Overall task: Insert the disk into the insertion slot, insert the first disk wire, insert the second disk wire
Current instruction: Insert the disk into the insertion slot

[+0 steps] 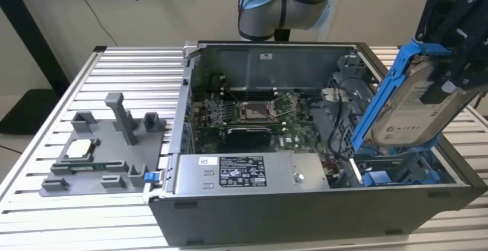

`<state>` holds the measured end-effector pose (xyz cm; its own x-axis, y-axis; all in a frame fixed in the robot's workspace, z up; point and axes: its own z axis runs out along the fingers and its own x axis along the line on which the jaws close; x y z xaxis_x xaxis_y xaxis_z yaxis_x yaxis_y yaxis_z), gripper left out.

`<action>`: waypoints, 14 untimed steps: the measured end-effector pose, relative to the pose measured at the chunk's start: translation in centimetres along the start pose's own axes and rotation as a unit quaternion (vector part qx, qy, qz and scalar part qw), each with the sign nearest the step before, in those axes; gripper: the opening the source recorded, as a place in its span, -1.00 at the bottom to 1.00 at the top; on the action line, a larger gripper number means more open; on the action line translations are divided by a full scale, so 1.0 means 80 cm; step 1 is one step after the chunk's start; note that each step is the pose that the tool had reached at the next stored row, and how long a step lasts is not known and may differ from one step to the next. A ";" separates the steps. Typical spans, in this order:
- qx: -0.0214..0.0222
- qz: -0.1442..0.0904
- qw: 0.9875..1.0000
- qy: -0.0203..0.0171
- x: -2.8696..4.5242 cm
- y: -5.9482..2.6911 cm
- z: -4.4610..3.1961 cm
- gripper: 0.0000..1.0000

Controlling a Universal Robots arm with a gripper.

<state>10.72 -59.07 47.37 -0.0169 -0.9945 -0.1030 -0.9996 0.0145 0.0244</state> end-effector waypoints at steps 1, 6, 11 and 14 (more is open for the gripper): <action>0.000 0.000 1.000 0.000 0.0000 0.000 0.0000 1.00; 0.013 -0.001 1.000 0.000 0.0005 0.000 0.0036 1.00; 0.014 -0.001 1.000 0.000 0.0010 0.000 0.0087 1.00; 0.014 -0.001 1.000 0.000 0.0016 -0.001 0.0150 1.00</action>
<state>10.74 -59.07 46.16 -0.0142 -0.9945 -0.1033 -0.9999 0.0147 -0.0038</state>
